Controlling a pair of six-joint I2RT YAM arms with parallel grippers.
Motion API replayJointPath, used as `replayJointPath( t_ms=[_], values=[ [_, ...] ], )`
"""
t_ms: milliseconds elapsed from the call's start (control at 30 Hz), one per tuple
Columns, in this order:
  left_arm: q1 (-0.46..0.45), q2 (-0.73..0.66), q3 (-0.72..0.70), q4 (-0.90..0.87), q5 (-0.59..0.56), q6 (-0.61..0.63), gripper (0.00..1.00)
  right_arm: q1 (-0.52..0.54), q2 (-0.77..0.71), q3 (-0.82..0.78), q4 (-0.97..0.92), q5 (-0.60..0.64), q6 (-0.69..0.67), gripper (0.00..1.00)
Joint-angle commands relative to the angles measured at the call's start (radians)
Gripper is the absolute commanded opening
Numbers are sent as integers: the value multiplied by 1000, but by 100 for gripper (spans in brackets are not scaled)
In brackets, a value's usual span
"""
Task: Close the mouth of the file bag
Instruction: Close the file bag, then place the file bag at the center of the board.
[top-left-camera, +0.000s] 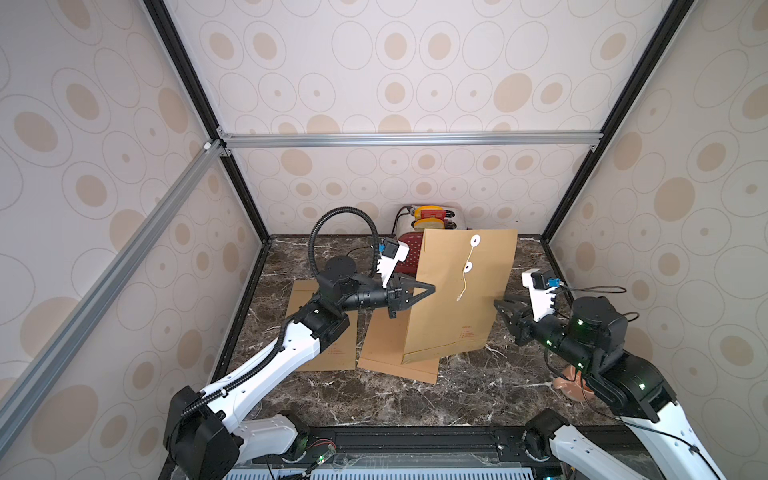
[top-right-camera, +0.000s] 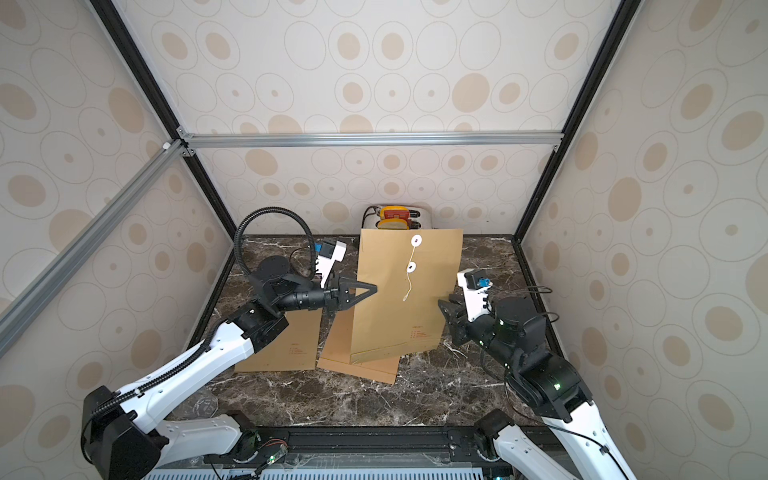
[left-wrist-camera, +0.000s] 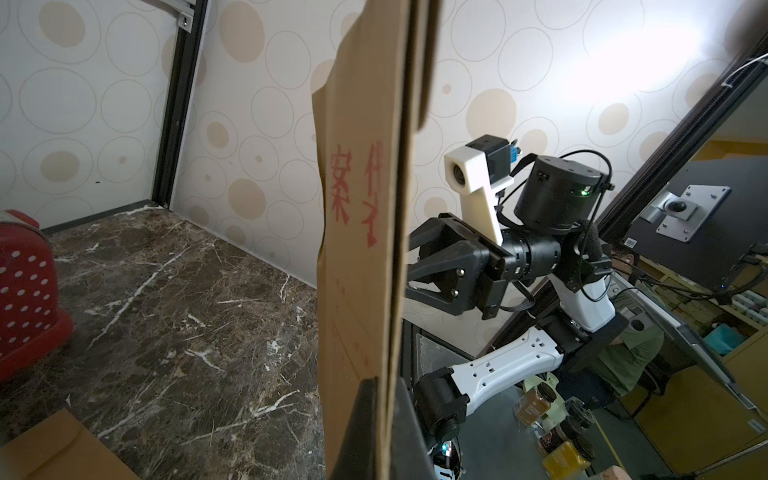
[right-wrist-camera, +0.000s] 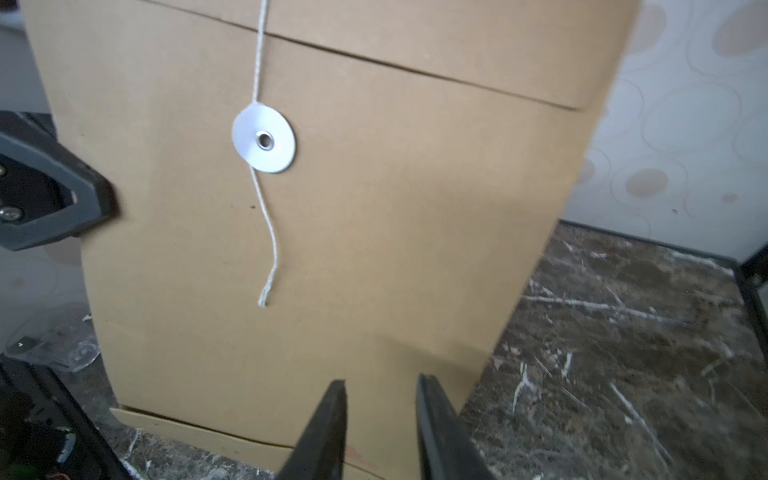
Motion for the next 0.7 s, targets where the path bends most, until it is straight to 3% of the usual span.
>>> replayJointPath(
  t_ms=[0,200,467,667],
  values=[
    [-11,57,51,37,-13,-100,0,-85,4,-14,-105,4,-29,45],
    [-23,159,84,-122,-157,-173,0,-292,40,-8,-155,-158,-58,58],
    [-87,345,20,-8,-264,-311,0,-579,186,-27,-186,-407,-43,62],
    [-119,469,-16,101,-310,-409,0,-604,183,-113,-131,-380,7,64]
  ],
)
